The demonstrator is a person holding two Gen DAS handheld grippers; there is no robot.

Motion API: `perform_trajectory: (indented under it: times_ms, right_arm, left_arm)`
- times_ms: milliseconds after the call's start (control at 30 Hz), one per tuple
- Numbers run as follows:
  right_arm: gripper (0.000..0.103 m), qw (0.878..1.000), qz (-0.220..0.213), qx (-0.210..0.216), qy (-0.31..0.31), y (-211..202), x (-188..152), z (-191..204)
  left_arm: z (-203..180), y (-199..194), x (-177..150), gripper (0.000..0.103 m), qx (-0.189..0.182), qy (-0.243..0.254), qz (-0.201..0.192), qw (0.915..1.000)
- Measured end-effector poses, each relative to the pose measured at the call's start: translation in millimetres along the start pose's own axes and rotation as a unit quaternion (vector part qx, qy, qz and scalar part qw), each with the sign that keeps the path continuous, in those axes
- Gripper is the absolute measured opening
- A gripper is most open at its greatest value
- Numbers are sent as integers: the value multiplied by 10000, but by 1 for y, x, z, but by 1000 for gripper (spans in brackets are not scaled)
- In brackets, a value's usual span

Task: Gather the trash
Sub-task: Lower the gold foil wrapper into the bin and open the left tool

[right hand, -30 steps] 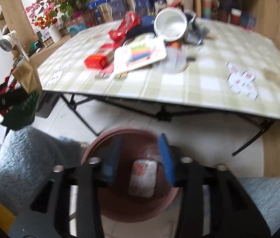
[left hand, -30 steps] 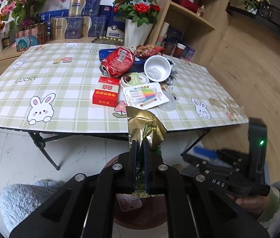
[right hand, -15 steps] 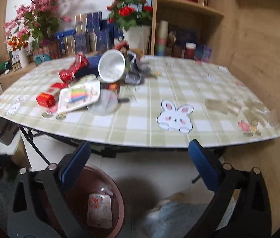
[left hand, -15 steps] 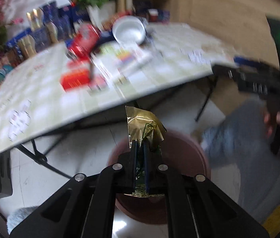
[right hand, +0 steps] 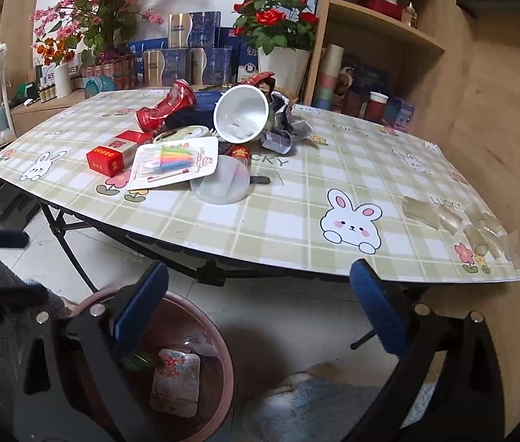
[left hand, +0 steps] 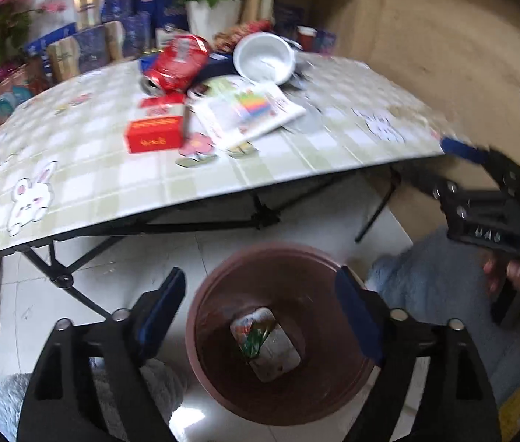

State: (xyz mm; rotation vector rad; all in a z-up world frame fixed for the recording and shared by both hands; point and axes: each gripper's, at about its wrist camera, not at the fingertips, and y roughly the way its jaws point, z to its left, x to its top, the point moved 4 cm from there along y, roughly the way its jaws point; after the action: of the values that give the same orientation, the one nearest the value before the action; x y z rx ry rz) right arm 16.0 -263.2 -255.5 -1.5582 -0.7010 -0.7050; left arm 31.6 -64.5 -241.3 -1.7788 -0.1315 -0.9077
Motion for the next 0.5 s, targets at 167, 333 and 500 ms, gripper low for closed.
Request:
perform_trajectory:
  times_ms: [167, 333, 500]
  right_arm:
    - [97, 9999, 35, -77, 125, 1, 0, -4]
    - [97, 9999, 83, -94, 84, 3, -2, -4]
    - [97, 9999, 119, -92, 57, 5, -2, -2]
  left_arm:
    - [22, 1, 3, 89, 283, -473, -24, 9985]
    - [44, 0, 4, 91, 475, -945, -49, 9944]
    - [51, -2, 3, 93, 506, -1100, -74, 9926]
